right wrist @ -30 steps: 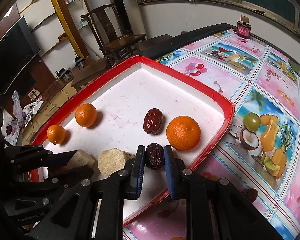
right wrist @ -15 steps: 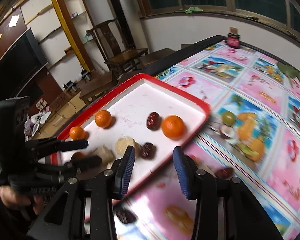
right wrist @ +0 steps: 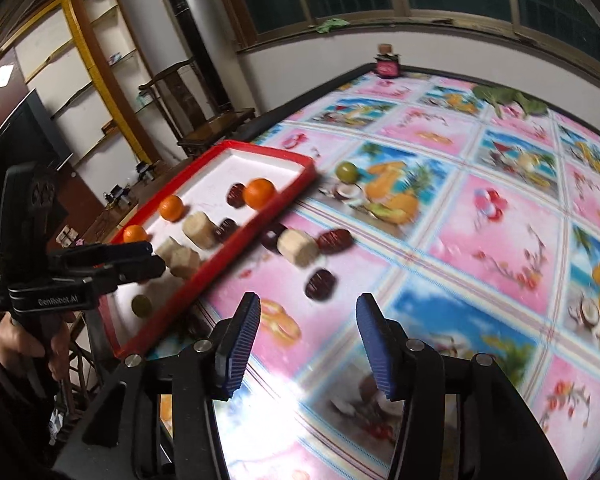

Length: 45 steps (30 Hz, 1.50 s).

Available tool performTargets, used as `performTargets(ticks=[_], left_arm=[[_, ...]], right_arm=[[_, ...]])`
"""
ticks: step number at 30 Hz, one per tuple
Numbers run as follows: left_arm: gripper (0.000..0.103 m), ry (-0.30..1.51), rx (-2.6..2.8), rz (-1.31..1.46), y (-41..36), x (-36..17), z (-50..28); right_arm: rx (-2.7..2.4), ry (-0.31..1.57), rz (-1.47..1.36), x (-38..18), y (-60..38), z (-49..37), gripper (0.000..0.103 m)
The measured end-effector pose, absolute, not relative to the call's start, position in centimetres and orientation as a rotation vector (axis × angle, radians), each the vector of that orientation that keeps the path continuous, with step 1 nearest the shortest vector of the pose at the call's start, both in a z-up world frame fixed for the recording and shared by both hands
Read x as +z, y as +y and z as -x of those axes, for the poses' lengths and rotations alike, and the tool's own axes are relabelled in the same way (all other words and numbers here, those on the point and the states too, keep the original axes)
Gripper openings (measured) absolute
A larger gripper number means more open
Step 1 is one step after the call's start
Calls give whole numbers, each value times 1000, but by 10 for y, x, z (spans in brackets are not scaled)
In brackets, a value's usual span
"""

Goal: Organize fruits
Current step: 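Move both tools back to the fruit on the tablecloth, then grasp a red date with the right tool while the left tool grasps a beige chunk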

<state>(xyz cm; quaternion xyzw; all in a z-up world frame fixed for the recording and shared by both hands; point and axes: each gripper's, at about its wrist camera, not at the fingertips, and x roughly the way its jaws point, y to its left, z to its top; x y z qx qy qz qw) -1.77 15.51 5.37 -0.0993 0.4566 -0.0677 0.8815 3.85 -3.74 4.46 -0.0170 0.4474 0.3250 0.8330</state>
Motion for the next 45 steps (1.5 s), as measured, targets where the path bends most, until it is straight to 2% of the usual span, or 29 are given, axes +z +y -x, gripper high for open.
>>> performTargets(ticks=[32, 36, 39, 40, 45], left_arm=[[58, 975, -153, 89, 124, 56, -16], [58, 968, -152, 86, 125, 56, -27], [58, 959, -167, 40, 116, 57, -36], [58, 959, -173, 27, 112, 56, -39], [56, 970, -210, -23, 93, 51, -49]], right_arm=[[650, 985, 47, 1, -4, -67, 50], [627, 969, 63, -4, 1, -73, 42], [609, 961, 75, -5, 3, -76, 28], [603, 960, 81, -5, 2, -77, 20], [582, 963, 95, -5, -7, -74, 18]])
